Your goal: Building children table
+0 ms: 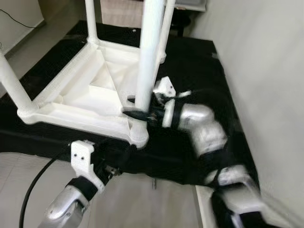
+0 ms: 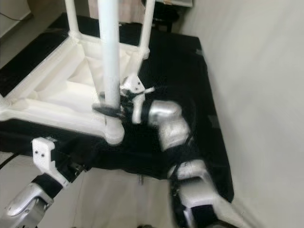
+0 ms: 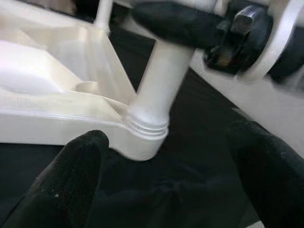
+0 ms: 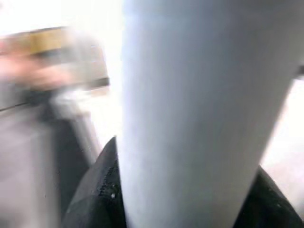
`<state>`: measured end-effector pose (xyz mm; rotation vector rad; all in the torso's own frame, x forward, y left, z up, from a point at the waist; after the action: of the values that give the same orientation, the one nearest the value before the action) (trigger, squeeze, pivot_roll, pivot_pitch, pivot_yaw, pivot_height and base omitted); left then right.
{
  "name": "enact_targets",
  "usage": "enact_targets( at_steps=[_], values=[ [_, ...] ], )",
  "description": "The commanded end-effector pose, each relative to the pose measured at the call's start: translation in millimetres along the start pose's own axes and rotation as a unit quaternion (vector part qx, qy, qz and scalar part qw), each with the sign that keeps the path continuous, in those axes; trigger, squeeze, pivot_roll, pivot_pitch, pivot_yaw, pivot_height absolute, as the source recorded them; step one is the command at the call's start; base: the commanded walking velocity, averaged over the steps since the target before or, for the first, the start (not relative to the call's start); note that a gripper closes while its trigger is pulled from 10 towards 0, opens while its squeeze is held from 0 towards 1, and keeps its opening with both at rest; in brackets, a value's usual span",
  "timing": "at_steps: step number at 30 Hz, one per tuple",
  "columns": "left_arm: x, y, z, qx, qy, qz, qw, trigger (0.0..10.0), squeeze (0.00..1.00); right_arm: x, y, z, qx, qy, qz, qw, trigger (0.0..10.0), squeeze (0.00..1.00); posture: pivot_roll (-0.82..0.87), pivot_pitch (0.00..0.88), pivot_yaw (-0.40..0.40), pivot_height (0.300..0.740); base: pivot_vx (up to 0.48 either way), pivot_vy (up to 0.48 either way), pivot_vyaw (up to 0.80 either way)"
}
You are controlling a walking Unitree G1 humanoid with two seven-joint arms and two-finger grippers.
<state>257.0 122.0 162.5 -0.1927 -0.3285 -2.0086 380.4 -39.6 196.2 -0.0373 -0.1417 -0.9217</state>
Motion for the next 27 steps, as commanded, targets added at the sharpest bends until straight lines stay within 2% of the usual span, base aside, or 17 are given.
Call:
enact_targets(
  at_steps=[1, 4, 8, 9, 10, 11, 12, 13, 16, 17, 21, 24, 25, 26, 27],
  values=[
    [-4.6, -1.4, -3, -0.006, -0.002, 0.003, 1.000, 10.0, 0.00, 18.0, -27.3, -45, -0.103, -0.041, -0.098, 0.989, 0.0, 0.00, 0.00, 0.118, -0.099, 0.740, 0.000, 0.000, 0.00],
    [-6.0, 0.8, -4, -0.009, -0.002, 0.000, 1.000, 10.0, 0.00, 13.4, -21.5, -42, -0.096, -0.054, -0.071, 0.991, 0.0, 0.00, 0.01, 0.112, -0.116, 0.740, 0.000, 0.000, 0.00],
    [-7.1, 1.3, -4, -0.008, 0.000, 0.002, 1.000, 10.0, 0.00, 11.0, -16.8, -45, -0.101, -0.048, -0.056, 0.992, 0.0, 0.00, 0.00, 0.111, -0.118, 0.740, 0.000, 0.000, 0.00],
    [-7.9, 0.8, -4, -0.005, 0.001, 0.006, 1.000, 10.0, 0.00, 9.1, -15.3, -44, -0.101, -0.045, -0.052, 0.992, 2.5, 0.00, 0.00, 0.110, -0.118, 0.740, 0.000, 0.000, 0.00],
    [-7.9, 0.8, -4, -0.005, 0.001, 0.006, 1.000, 10.0, 0.00, 9.1, -15.3, -44, -0.101, -0.045, -0.052, 0.992, 2.5, 0.00, 0.00, 0.110, -0.118, 0.740, 0.000, 0.000, 0.00],
    [-8.7, 0.2, -3, -0.003, 0.003, 0.010, 1.000, 10.0, 0.00, 5.8, -13.2, -43, -0.101, -0.040, -0.039, 0.993, 8.5, 0.00, 0.01, 0.107, -0.117, 0.740, 0.000, 0.000, 0.00],
    [-9.1, 0.0, -3, -0.002, 0.004, 0.012, 1.000, 10.0, 0.00, -0.7, -12.7, -39, -0.101, -0.029, -0.031, 0.994, 10.0, 0.00, 0.01, 0.108, -0.118, 0.740, 0.000, 0.000, 0.00],
    [-9.1, 0.1, -2, -0.002, 0.004, 0.011, 1.000, 10.0, 0.00, -9.1, -10.4, -33, -0.093, -0.021, -0.003, 0.995, 10.0, 1.00, 0.01, 0.109, -0.118, 0.740, 0.000, 0.000, 0.00],
    [-9.0, 0.2, -2, -0.002, 0.004, 0.011, 1.000, 10.0, 0.00, -14.7, -9.3, -28, -0.085, -0.018, 0.016, 0.996, 10.0, 1.00, 0.01, 0.109, -0.117, 0.740, 0.000, 0.000, 0.00],
    [-8.1, 1.0, -2, -0.003, 0.002, 0.007, 1.000, 10.0, 0.00, -15.0, -0.6, -9, -0.051, -0.020, 0.066, 0.996, 10.0, 1.00, 0.01, 0.112, -0.117, 0.740, 0.000, 0.000, 0.00],
    [-7.5, 1.6, -2, -0.003, 0.001, 0.006, 1.000, 10.0, 0.00, -9.8, 5.9, 3, -0.029, -0.030, 0.099, 0.994, 10.0, 1.00, 0.01, 0.114, -0.116, 0.740, 0.000, 0.000, 0.00],
    [-5.8, 2.6, -2, -0.001, 0.000, 0.005, 1.000, 10.0, 0.00, -21.8, 4.7, 6, -0.018, -0.048, 0.232, 0.971, 10.0, 1.00, 0.02, 0.120, -0.118, 0.740, 0.000, 0.000, 0.00],
    [-5.4, 2.9, -2, 0.000, 0.000, 0.005, 1.000, 10.0, 0.00, -23.4, 3.6, 5, -0.017, -0.047, 0.254, 0.966, 10.0, 1.00, 0.02, 0.120, -0.118, 0.740, 0.000, 0.000, 0.00],
    [-4.8, 2.9, -1, 0.000, -0.001, 0.005, 1.000, 10.0, 0.00, -23.9, 4.0, 6, -0.017, -0.056, 0.277, 0.959, 10.0, 0.00, 0.02, 0.123, -0.118, 0.740, 0.000, 0.000, 0.00],
    [-4.8, 2.9, -1, 0.000, -0.001, 0.005, 1.000, 10.0, 0.00, -23.9, 4.0, 6, -0.017, -0.056, 0.277, 0.959, 10.0, 0.00, 0.02, 0.123, -0.118, 0.740, 0.000, 0.000, 0.00]
  ],
)
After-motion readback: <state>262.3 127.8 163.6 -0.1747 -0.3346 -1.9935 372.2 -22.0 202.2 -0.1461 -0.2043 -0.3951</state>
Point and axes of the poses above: a point about 5 cm out from each wrist's last joint towards the gripper, its own y axis pointing out of the wrist towards the gripper, its own z axis along the axis of the wrist's last joint, x = y × z, the point moved 5 cm from there along y, pointing out of the wrist towards the gripper, and after that the axes turned 4 degrees about -y, right-handed, at the moved point
